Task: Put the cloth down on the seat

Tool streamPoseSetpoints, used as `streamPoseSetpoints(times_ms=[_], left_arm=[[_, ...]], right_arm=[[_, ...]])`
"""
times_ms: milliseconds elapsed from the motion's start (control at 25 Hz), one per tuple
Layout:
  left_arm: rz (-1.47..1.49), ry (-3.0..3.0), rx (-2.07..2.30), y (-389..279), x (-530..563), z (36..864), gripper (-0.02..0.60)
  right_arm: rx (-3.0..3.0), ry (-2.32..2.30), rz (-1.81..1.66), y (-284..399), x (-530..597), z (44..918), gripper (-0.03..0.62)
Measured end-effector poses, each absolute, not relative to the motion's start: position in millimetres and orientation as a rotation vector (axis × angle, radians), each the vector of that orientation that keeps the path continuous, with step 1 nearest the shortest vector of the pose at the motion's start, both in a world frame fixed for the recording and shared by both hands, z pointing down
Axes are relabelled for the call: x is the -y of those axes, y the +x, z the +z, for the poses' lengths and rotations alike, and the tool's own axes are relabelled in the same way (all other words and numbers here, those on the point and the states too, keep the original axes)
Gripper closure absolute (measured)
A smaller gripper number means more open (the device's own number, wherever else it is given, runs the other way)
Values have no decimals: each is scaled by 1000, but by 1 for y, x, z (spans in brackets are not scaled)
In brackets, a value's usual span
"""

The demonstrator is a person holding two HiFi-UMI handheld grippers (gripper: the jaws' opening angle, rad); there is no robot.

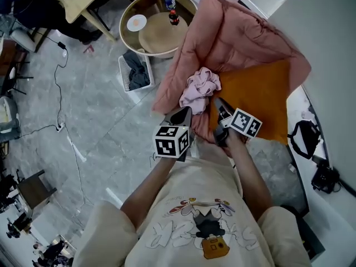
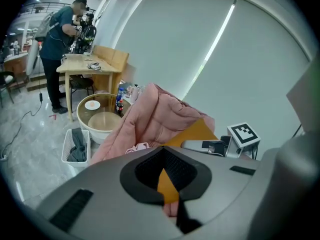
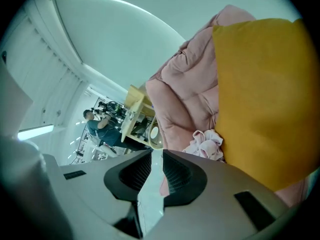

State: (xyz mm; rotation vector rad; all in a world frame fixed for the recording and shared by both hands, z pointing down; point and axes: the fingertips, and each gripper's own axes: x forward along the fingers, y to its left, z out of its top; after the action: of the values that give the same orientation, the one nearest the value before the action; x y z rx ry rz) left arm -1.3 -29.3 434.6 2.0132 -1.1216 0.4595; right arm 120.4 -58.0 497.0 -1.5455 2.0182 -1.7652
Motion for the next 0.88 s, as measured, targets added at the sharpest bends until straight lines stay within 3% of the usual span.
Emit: streamPoseSetpoints(times_ms=[880], left_arm=[[360,2141,1168,8,13,347,577]], right_arm=[[-2375,-1322,-1504,102,33,370,511]])
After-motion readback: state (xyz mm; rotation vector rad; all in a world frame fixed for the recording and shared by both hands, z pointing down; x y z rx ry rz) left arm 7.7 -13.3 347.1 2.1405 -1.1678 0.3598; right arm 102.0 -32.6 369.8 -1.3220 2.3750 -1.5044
